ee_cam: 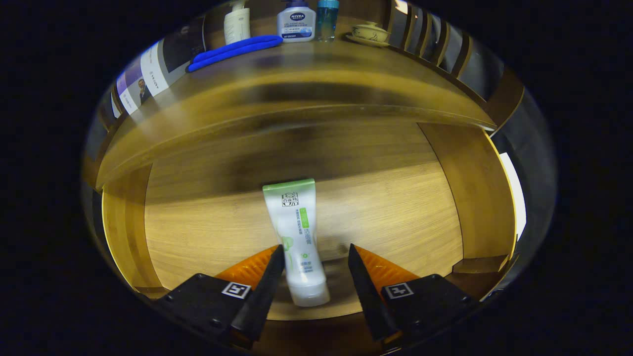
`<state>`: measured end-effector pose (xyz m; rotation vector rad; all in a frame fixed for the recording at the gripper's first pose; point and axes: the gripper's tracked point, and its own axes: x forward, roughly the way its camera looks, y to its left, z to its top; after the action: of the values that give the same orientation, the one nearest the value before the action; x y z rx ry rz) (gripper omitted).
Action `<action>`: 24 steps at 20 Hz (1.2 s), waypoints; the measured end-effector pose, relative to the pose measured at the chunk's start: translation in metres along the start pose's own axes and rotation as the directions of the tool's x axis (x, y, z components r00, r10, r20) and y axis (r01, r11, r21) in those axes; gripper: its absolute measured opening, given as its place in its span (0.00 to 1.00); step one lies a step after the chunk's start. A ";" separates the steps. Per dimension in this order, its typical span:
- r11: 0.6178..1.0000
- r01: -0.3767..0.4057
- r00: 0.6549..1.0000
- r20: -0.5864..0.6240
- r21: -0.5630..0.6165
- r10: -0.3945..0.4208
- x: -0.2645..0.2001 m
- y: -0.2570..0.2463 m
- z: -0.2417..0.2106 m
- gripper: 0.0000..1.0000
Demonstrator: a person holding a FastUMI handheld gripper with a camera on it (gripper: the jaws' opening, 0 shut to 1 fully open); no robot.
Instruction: Pull open the drawer, take out the items inside it, and place them on the countertop above the cabinet.
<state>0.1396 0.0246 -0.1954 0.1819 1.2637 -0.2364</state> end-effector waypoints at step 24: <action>0.998 0.052 0.829 0.555 0.037 -0.064 -0.099 -0.010 0.048 0.33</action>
<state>0.1526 0.0098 -0.0865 0.0801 0.6821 -0.3280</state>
